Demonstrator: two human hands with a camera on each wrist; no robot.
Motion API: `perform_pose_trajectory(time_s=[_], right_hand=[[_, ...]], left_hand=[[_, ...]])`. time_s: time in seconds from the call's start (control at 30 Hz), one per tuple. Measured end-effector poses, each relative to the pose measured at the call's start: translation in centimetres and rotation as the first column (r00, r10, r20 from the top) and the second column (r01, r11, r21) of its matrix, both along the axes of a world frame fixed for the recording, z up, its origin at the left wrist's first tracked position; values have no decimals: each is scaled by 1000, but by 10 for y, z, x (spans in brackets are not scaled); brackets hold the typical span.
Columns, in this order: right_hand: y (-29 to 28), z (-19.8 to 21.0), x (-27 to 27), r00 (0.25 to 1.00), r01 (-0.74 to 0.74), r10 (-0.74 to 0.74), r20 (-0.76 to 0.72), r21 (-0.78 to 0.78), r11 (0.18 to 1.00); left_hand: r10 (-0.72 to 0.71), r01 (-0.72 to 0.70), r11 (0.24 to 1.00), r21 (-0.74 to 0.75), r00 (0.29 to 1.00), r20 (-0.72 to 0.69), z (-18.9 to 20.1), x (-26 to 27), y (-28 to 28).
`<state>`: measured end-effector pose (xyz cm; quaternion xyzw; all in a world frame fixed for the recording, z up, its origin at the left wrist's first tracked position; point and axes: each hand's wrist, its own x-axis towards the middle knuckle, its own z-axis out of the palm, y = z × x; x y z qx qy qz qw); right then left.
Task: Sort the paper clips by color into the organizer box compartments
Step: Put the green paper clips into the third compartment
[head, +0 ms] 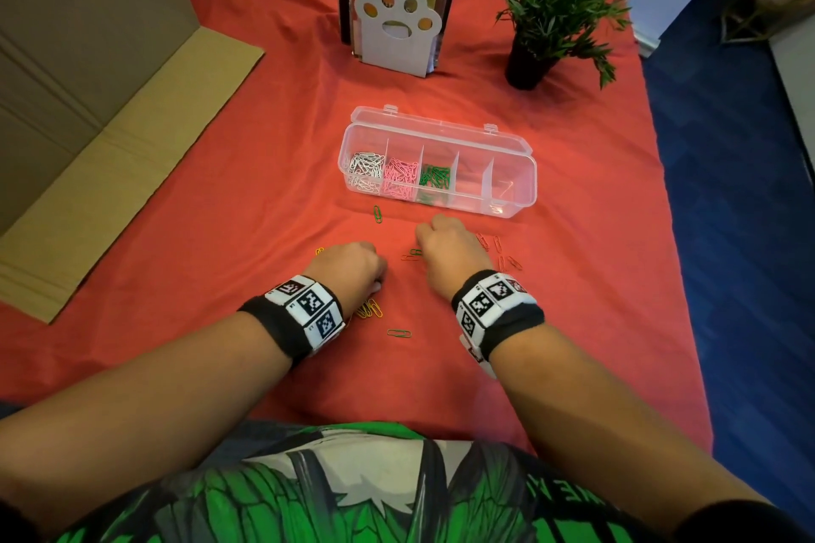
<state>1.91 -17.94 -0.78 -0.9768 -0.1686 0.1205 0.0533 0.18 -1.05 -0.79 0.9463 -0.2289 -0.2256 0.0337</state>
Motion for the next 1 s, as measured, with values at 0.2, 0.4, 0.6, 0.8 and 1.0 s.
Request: perform_pose_trajectory(time_s=[0.2,0.4,0.6,0.8,1.0], right_hand=[[13,2,-5,989,-121,138,62,-217,969],[2,9,10,963,208,-176,-203,147,967],[-14,17,-8,648,761,-259,-716,600,246],[-21,12,-31,492,862,-38,-870,481,158],[-17,4,-47,419,886,-7,-908,408,219]], left_hand=[[-15,12,998,66,998,53,-1,4,-4],[439,-473,804,-361,881,-177,-1,21,2],[372,-950,-113,-290,230,-899,25,40,3],[594,-906,117,-407,392,-702,16,56,-11],[535,-484,792,-372,844,41,-7,59,-12]])
